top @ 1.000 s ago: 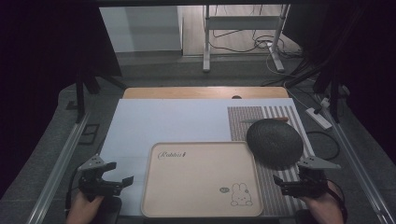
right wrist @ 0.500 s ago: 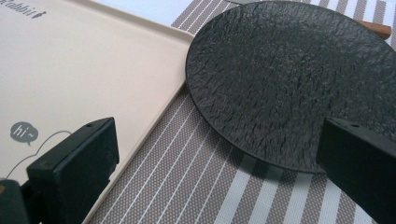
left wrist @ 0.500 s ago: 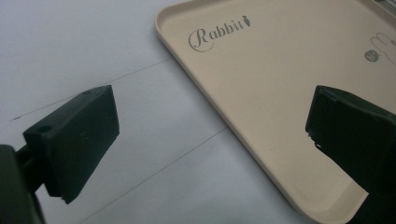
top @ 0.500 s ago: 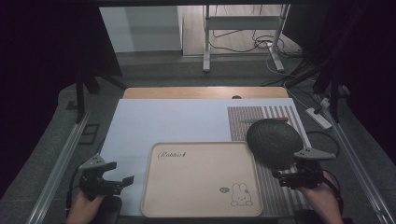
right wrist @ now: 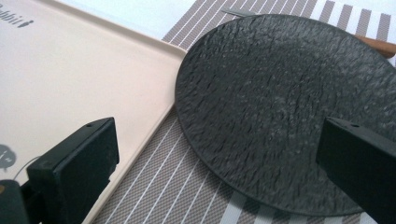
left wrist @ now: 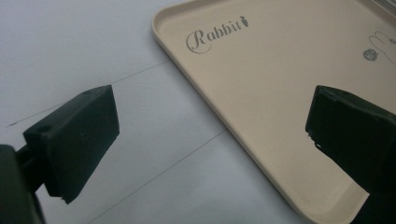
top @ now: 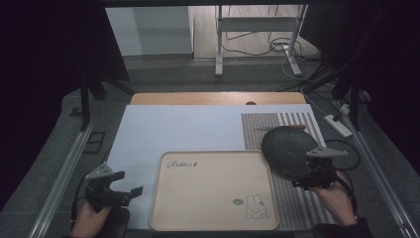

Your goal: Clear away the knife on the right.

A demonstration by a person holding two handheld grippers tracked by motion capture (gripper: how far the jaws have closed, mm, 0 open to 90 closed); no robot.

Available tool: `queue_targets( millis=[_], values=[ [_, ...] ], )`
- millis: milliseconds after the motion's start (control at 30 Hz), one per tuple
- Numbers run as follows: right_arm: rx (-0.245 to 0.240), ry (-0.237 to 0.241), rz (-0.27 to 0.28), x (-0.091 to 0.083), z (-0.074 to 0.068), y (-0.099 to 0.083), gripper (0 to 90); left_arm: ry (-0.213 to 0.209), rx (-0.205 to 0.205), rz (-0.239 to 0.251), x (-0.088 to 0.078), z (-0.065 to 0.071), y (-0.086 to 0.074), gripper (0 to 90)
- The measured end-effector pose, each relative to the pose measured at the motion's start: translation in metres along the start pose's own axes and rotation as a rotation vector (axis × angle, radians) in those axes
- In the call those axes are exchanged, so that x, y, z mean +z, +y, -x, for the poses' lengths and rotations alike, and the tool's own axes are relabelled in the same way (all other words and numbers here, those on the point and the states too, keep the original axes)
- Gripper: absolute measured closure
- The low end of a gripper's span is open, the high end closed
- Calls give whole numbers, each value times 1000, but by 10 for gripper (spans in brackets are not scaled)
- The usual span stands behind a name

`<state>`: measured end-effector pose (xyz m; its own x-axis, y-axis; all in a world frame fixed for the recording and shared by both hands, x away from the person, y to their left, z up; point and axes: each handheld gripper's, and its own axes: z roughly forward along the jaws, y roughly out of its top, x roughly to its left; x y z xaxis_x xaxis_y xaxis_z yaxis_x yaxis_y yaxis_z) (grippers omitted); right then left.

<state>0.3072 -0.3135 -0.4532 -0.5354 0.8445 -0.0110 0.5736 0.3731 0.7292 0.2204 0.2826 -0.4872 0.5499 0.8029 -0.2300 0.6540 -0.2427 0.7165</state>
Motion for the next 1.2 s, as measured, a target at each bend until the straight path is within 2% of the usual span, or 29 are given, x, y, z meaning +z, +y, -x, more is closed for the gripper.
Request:
queue_targets(
  millis=[233, 567, 933, 1200],
  values=[
    [-4, -17, -8, 9, 11, 8, 0, -4, -5, 4, 0, -1, 0, 28],
    [-1, -12, -34, 29, 28, 21, 0, -5, -6, 3, 1, -1, 1, 28],
    [24, -34, -58, 52, 46, 33, 0, -7, -10, 7, 0, -2, 0, 27],
    [51, -38, -44, 67, 60, 48, 0, -6, -10, 8, 0, -2, 0, 27]
  ],
)
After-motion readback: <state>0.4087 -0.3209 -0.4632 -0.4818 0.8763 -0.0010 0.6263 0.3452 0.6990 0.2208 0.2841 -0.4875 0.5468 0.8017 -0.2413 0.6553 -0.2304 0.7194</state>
